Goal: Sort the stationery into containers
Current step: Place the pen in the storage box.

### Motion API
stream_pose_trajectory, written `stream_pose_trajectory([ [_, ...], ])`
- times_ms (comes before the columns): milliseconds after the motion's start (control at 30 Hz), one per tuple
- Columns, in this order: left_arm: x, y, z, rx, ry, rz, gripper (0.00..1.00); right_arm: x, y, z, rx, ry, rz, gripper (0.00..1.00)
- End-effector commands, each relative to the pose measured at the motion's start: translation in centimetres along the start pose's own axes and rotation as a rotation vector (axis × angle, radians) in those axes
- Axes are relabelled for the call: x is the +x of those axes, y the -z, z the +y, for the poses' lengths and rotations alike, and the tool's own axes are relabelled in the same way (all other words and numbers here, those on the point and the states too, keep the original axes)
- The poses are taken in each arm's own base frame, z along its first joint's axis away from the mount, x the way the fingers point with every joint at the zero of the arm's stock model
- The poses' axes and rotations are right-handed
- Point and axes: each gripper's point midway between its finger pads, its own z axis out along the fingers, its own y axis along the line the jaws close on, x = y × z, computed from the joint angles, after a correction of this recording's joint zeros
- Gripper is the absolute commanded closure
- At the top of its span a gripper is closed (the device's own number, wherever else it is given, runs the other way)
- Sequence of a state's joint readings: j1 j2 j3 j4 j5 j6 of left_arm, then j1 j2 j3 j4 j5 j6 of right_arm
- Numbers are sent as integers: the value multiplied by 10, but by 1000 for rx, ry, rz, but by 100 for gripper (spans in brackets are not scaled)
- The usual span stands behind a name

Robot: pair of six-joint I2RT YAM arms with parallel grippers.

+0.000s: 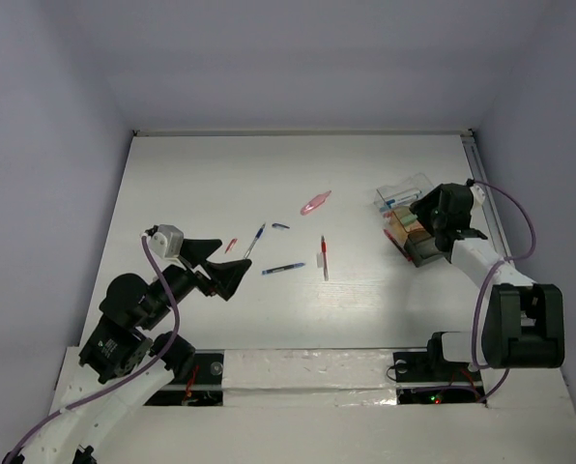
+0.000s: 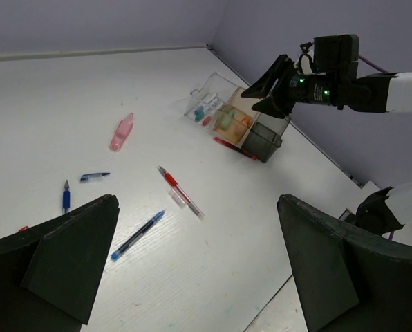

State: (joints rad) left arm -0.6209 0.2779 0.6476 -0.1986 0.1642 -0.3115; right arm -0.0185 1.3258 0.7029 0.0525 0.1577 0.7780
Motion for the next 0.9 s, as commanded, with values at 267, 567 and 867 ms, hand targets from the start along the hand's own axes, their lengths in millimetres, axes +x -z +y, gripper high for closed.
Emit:
stream_pose_trajectory([
  [267, -8, -5, -4, 20, -16, -31, 1, 4, 45, 138, -354, 309, 22, 34],
  [567, -4, -12, 8, -25, -13, -10, 1, 98, 27, 219, -366, 586, 191, 21],
  [867, 0, -16, 11, -33, -11, 10, 1, 186, -14, 215, -168, 775, 315, 10],
])
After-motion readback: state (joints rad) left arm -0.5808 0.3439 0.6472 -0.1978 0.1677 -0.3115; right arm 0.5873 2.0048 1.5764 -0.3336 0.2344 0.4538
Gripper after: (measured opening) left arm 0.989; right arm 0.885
